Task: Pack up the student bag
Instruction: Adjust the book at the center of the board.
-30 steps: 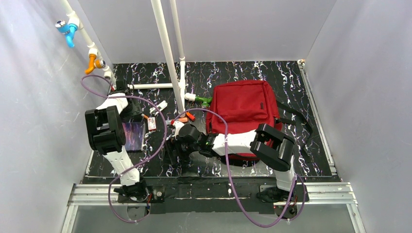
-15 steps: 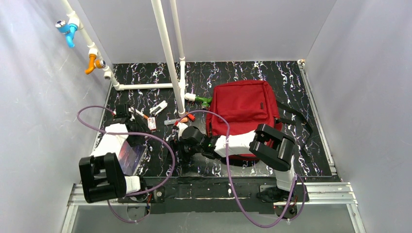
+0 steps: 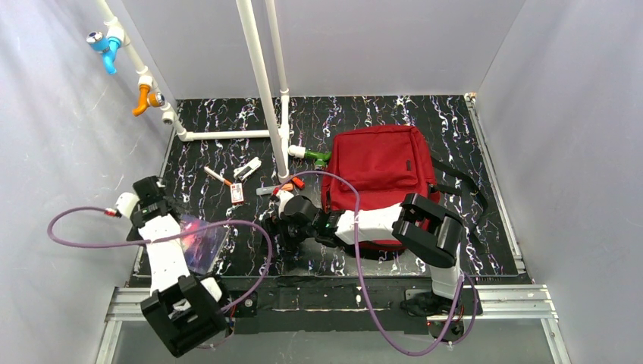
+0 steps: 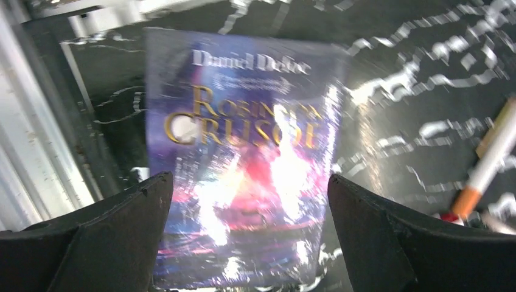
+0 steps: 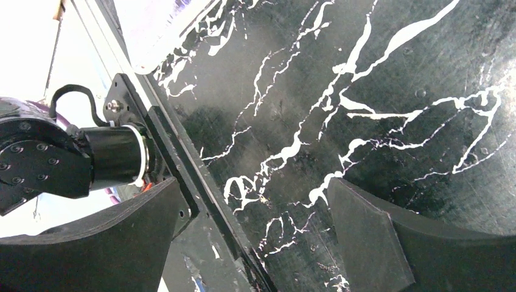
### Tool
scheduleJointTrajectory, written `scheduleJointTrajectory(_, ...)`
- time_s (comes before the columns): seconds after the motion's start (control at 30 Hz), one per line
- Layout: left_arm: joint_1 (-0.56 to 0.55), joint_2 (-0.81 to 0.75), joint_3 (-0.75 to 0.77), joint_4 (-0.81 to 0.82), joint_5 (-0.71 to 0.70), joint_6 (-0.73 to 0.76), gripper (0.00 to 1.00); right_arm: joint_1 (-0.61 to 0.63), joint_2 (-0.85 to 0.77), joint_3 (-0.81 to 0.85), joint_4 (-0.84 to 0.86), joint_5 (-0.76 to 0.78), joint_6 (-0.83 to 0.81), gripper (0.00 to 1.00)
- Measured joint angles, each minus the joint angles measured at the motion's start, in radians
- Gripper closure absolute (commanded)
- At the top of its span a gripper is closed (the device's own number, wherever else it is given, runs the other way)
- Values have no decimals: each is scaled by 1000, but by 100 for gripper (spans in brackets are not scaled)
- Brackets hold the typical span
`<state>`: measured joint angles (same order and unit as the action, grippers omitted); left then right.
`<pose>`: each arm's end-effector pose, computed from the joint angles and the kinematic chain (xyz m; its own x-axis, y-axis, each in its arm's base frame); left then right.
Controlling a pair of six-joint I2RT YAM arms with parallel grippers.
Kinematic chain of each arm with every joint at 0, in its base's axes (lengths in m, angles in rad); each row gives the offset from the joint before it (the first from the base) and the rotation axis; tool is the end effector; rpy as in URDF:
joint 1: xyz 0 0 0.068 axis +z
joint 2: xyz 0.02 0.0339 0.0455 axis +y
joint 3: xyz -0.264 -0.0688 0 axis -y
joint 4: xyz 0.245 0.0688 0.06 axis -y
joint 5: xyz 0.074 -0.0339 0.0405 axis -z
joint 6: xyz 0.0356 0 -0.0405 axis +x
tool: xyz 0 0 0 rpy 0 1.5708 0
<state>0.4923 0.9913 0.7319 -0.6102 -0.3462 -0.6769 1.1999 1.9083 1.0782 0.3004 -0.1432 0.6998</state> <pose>0.1679 0.1037 0.2474 -0.1255 -0.7360 -0.6653 -0.9187 0.3393 -0.2020 0.1443 0.3852 0.1671 -0.7630 -0.2031 -0.6137 -0.6219 0.4899 0.6110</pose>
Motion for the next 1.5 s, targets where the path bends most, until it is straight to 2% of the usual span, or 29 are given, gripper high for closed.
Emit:
scheduleJointTrajectory(0.2, 127, 40, -53, 19, -62, -90, 2, 0, -3, 12, -13, -12, 0, 2)
scheduleJointTrajectory(0.4, 207, 9, -204, 41, 14, -179, 2, -3, -11, 11, -9, -14, 0, 2)
scheduleJointTrajectory(0.47, 207, 26, -213, 58, 39, -195, 3, -4, -11, 11, -7, -13, 3, 2)
scheduleJointTrajectory(0.67, 211, 46, -234, 147, 139, -198, 24, -18, 10, 12, 78, 10, 79, 13)
scheduleJointTrajectory(0.8, 187, 61, -254, 217, 216, -178, 26, -26, 89, 34, 198, 28, 169, 18)
scheduleJointTrajectory(0.93, 56, 109, -241, 294, 247, -155, 27, -29, 179, 70, 279, 31, 229, 18)
scheduleJointTrajectory(1.03, -61, 126, -237, 339, 280, -145, 26, -29, 181, 79, 275, 41, 212, 18)
scheduleJointTrajectory(1.13, -115, 106, -241, 338, 324, -137, 20, -28, 178, 81, 256, 59, 166, 18)
scheduleJointTrajectory(1.3, -123, 53, -227, 228, 290, -76, 2, -18, 144, 85, 171, 103, 35, 17)
scheduleJointTrajectory(1.5, -111, 96, -39, 176, 122, 41, 2, 0, 148, 144, 86, 133, -85, 16)
